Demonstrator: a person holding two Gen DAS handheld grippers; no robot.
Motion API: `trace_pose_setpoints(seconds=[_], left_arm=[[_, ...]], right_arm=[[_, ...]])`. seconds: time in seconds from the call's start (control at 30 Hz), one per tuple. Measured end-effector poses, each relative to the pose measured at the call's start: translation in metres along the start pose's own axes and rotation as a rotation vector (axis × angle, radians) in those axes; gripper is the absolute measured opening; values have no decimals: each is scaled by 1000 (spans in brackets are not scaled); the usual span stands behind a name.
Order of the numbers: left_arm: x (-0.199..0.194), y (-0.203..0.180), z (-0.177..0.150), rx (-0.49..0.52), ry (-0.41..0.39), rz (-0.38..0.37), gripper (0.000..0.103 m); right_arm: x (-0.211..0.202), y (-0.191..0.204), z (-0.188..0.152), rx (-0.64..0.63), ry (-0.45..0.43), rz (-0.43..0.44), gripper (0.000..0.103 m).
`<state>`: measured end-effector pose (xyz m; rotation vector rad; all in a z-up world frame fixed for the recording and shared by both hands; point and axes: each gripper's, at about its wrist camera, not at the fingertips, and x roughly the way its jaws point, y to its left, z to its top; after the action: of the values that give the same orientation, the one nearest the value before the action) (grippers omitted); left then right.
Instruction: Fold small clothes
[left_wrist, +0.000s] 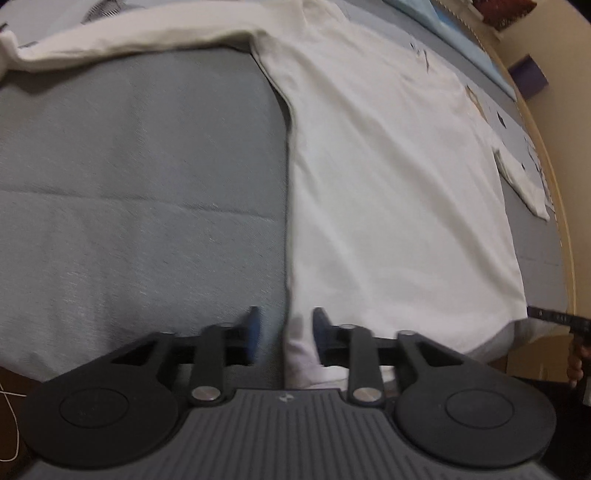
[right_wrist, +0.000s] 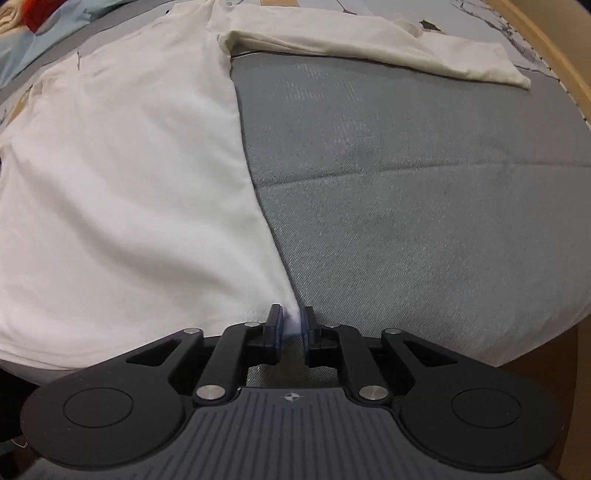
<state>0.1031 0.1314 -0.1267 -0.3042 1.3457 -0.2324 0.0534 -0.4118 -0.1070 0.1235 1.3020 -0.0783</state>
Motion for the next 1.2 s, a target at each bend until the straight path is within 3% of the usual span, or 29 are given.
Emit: trace_pose_setpoints(seconds=[0.1, 0.23, 0.33, 0.37, 0.47, 0.63, 0.8, 0.93, 1.0, 1.13, 1.2], left_arm=[[15, -4, -2, 31, 56, 9, 37], [35, -21, -8, 133, 125, 79, 35], [38, -29, -11, 205, 119, 97, 7], [37, -29, -12, 209, 117, 91, 6], [26, -27, -11, 225, 76, 99, 6], [4, -18, -14, 246, 27, 197, 6], [3, -22, -19, 239, 42, 197, 7], [-12, -27, -16, 232, -61, 165, 7], [-10, -33, -17, 249, -77, 130, 7], [10, -49, -24, 321, 5, 141, 9], [26, -51, -29, 350, 91, 206, 13]], right_arm=[[2, -6, 0, 20, 6, -14, 28], [9, -5, -2, 10, 28, -29, 28], [11, 1, -8, -9, 32, -31, 28], [12, 2, -6, -16, 30, -32, 28], [10, 5, -6, -25, 26, 7, 4], [5, 6, -8, -15, 31, 101, 2], [13, 15, -14, -79, 106, 45, 0], [2, 15, -8, -49, 33, -64, 1], [-10, 16, -4, -37, -51, -88, 4], [-31, 30, -2, -89, -203, 45, 12], [-26, 48, -4, -172, -189, 83, 30]])
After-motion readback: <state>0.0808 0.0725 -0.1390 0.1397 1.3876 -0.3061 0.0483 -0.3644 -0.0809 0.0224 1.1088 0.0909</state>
